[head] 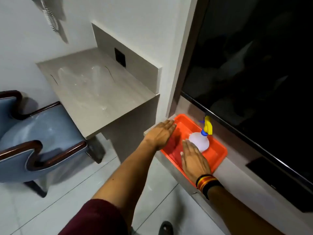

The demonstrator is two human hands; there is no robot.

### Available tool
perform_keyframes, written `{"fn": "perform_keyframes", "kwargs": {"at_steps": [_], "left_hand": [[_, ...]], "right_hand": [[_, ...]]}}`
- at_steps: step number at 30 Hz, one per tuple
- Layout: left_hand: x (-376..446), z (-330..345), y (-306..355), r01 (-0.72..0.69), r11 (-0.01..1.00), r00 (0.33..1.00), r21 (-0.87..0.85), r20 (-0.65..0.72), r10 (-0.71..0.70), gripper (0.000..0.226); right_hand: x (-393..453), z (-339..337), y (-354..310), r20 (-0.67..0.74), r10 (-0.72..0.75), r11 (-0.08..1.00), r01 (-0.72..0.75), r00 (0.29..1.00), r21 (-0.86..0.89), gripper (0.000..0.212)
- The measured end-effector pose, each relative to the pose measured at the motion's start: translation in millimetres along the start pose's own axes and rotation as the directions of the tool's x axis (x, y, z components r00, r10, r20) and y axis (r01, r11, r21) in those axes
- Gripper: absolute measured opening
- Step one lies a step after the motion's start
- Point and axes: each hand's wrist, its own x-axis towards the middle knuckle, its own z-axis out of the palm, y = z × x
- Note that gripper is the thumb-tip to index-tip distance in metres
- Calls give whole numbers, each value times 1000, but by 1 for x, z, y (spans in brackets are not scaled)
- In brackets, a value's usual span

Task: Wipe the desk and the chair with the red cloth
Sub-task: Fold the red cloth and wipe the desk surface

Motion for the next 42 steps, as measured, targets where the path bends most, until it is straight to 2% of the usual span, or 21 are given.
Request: {"fn": "perform_keyframes", "kwargs": {"at_steps": [4, 9, 12, 16, 18, 20, 23, 26, 29, 33, 36, 42], "left_hand": [[16, 15, 18, -7, 998, 988, 55, 155, -2, 56], [36, 38, 30, -9, 976, 957, 217, 284, -55, 50], [41, 37, 27, 23, 971, 958, 237, 273, -89, 43], [42, 15, 12, -40, 993, 981, 108, 195, 19, 43], [36, -5, -4, -57, 998, 986, 15, 156, 54, 45], [29, -32, -28, -17, 995, 990, -94, 137, 30, 42], [20, -78, -75, 85, 988, 991, -130, 116, -70, 31], [6, -116, -138, 179, 977, 979, -119, 117, -166, 33], [-21, -134, -206, 306, 934, 952, -182, 74, -298, 35], [-57, -131, -277, 424, 850, 901, -311, 46, -432, 43], [-71, -116, -309, 458, 796, 878, -396, 62, -475, 46], [-53, -82, -344, 468, 692, 867, -549, 135, -479, 28]], "right_hand": [[-8, 12, 22, 72, 207, 978, -207, 976, -13, 37], [-4, 25, 28, 191, 350, 935, -355, 917, -5, 36], [-1, 32, 29, 187, 407, 906, -422, 894, 48, 39], [3, 22, 26, 93, 470, 841, -477, 878, 256, 29], [8, 12, 16, -31, 491, 814, -446, 870, 373, 22], [17, -3, -5, -121, 494, 786, -383, 861, 486, 22], [52, -29, -51, -115, 482, 721, -319, 869, 615, 21], [104, -47, -103, -166, 419, 711, -209, 893, 671, 16], [159, -60, -157, -219, 374, 710, -127, 901, 693, 16], [223, -66, -215, -206, 395, 668, -126, 895, 733, 23], [262, -62, -243, -193, 409, 645, -133, 892, 753, 22], [352, -44, -267, -202, 333, 725, -113, 921, 679, 22]]}}
